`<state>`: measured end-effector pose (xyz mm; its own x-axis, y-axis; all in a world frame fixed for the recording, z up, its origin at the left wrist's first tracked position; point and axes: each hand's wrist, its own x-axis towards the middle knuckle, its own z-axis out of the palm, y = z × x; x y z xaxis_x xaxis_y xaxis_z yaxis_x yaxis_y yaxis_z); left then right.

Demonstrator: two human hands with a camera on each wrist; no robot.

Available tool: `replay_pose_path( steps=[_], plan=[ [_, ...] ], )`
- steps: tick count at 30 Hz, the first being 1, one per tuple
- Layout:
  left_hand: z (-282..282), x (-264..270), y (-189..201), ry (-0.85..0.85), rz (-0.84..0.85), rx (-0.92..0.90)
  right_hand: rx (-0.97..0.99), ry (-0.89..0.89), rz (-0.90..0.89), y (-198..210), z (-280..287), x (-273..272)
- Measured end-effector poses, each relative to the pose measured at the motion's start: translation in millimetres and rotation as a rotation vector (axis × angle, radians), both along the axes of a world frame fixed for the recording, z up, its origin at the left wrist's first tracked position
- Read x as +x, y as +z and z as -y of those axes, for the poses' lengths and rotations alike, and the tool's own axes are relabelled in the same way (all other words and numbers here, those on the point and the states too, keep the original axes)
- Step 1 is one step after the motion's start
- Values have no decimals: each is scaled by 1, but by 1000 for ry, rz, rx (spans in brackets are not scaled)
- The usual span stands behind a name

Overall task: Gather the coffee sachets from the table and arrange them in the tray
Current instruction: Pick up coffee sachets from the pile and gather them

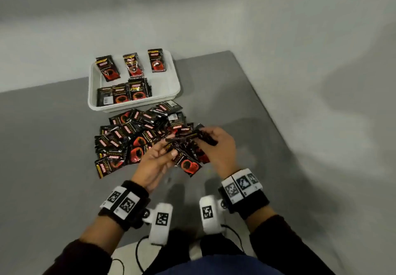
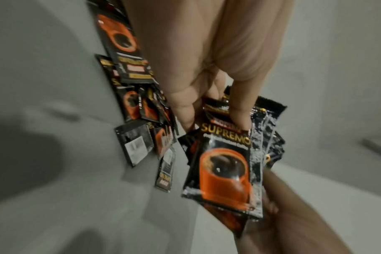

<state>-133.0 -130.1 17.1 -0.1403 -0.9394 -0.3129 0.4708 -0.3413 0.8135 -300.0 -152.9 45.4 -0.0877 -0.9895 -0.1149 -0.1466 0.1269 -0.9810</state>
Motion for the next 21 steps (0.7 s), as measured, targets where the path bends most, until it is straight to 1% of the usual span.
replay_pose_path(
  steps=[3,5,7,9,10,11,14,17,18,21],
  plan=[
    [-9,11,0,180,-108,58,-31,156,-12,-4,-12,49],
    [-14,25,3,255,-160,71,-26,259,2,-5,-18,67],
    [-21,41,7,300,-176,73,-15,441,8,-6,-21,78],
    [-27,54,10,302,-154,67,-35,619,-94,-7,-24,89],
    [-31,60,11,303,-154,68,-47,676,-157,-8,-26,95],
    [-33,65,12,312,-172,74,-54,701,-204,-8,-27,101],
    [-36,81,12,365,-268,119,-120,694,-328,-5,-27,119],
    [-37,89,11,369,-270,158,-213,654,-501,-1,-27,135],
    [-37,90,9,376,-271,152,-227,621,-526,0,-27,140],
    [-33,96,8,407,-250,139,-242,529,-502,4,-28,153]
  ],
)
